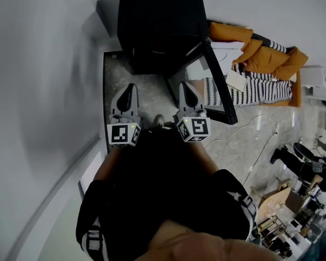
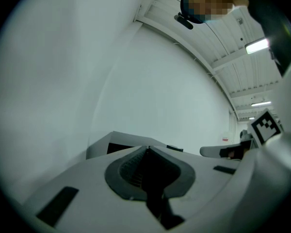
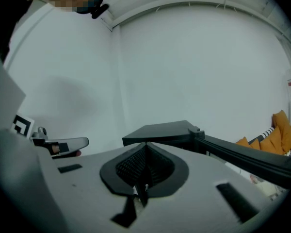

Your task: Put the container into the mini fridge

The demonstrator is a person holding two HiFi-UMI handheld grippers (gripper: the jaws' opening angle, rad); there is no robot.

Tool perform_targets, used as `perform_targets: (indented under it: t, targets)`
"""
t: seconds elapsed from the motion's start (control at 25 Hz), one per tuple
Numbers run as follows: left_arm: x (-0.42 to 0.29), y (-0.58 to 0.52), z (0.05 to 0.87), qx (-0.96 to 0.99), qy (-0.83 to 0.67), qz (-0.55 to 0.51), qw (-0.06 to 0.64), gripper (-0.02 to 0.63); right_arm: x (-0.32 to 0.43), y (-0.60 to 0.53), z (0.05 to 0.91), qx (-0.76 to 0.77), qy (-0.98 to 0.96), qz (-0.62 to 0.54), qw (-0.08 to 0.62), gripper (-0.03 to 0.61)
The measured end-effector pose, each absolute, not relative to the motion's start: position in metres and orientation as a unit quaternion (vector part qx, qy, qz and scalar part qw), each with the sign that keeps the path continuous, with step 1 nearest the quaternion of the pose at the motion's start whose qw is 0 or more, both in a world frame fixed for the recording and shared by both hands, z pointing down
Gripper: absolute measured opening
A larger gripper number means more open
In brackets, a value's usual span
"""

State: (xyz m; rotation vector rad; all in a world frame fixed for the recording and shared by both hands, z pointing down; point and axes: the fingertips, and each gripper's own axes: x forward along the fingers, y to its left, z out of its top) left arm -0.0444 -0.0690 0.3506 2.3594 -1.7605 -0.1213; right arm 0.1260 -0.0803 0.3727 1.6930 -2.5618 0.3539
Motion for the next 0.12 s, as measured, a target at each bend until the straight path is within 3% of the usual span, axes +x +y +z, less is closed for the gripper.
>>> perform_targets:
  t: [0.12]
  targets:
    - [-0.0426,-0.0747,0.3501,0.798,-0.594,-0.043,0.096,0.012,0.1275,-0.0858,0.3732,0.548,-0.828,0.113,0.026,0.000]
